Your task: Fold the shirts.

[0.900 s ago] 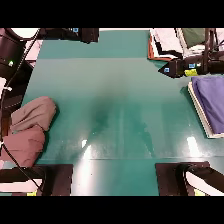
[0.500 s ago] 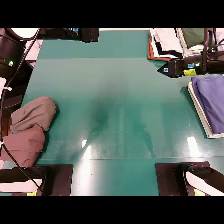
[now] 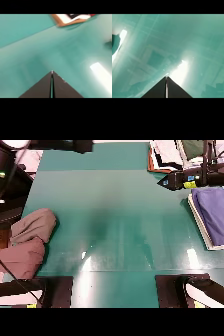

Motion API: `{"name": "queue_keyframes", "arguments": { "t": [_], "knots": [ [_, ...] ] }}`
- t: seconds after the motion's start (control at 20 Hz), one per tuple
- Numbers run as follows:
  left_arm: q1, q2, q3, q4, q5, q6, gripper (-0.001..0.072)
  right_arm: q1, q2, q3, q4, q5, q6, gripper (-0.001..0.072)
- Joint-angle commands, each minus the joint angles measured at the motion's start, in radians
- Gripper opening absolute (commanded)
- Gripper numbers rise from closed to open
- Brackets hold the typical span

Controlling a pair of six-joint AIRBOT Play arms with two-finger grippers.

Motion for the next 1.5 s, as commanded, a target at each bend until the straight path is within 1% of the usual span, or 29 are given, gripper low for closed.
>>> {"name": "queue_keyframes", "arguments": {
  "t": [0.0, 0.2, 0.3, 0.35, 0.4, 0.45, 0.6, 0.65, 0.75, 0.8, 0.85, 0.9, 0.95, 1.0, 1.1, 1.25, 1.35, 1.45],
  "knots": [
    [0.133, 0.08, -0.058, 0.117, -0.216, -0.006, 0.0021, 0.001, 0.0, 0.001, 0.0, 0.008, 0.0, 0.0017],
    [0.341, 0.182, -0.316, 0.121, -0.304, -0.005, 0.0022, 0.001, 0.0, 0.001, 0.0, 0.007, 0.0, 0.0017],
    [0.411, 0.191, -0.454, 0.171, -0.346, -0.003, 0.0026, 0.001, 0.0, 0.001, 0.0, 0.007, 0.0, 0.0017],
    [0.442, 0.191, -0.529, 0.194, -0.34, 0.003, 0.0272, 0.001, 0.0, 0.001, 0.0, 0.007, 0.0, 0.0017],
    [0.467, 0.191, -0.6, 0.206, -0.312, 0.002, 0.0627, 0.001, 0.0, 0.001, 0.0, 0.007, 0.0, 0.0017],
    [0.491, 0.188, -0.668, 0.217, -0.263, -0.004, 0.0698, 0.001, 0.0, 0.001, 0.0, 0.007, 0.0, 0.0017],
    [0.54, 0.186, -0.817, 0.258, -0.091, -0.006, 0.0699, 0.001, 0.0, 0.001, 0.0, 0.007, 0.0, 0.0017],
    [0.548, 0.185, -0.855, 0.266, -0.033, -0.006, 0.0698, 0.001, -0.001, 0.001, 0.0, 0.006, 0.0, 0.0017],
    [0.552, 0.183, -0.906, 0.279, 0.037, -0.005, 0.0694, 0.001, -0.001, 0.001, 0.0, 0.005, 0.0, 0.0017],
    [0.552, 0.184, -0.917, 0.28, 0.046, -0.005, 0.0594, 0.001, -0.001, 0.001, 0.0, 0.003, 0.0, 0.0017],
    [0.552, 0.184, -0.919, 0.28, 0.043, -0.005, 0.0458, 0.001, -0.001, 0.001, 0.0, 0.0, 0.0, 0.0017],
    [0.552, 0.184, -0.917, 0.28, 0.037, -0.005, 0.0289, 0.001, -0.001, 0.001, 0.0, -0.007, 0.0, 0.0017],
    [0.552, 0.185, -0.909, 0.28, 0.021, -0.005, 0.0084, 0.001, 0.0, 0.001, 0.0, -0.014, 0.0, 0.0017],
    [0.552, 0.191, -0.895, 0.28, 0.007, -0.004, 0.0022, 0.001, 0.0, 0.001, 0.0, -0.021, 0.0, 0.0017],
    [0.551, 0.219, -0.823, 0.274, -0.03, -0.003, 0.002, 0.001, 0.0, 0.008, 0.006, -0.036, 0.0, 0.0017],
    [0.517, 0.323, -0.602, 0.206, -0.055, 0.035, 0.002, 0.001, 0.0, 0.101, 0.006, -0.04, 0.0, 0.0016],
    [0.426, 0.381, -0.417, 0.192, -0.066, 0.066, 0.002, 0.001, 0.0, 0.194, 0.005, -0.06, 0.0, 0.0017],
    [0.294, 0.392, -0.233, 0.172, -0.104, 0.113, 0.0019, 0.001, 0.0, 0.288, -0.003, -0.084, 0.0, 0.0017]
  ]
}}
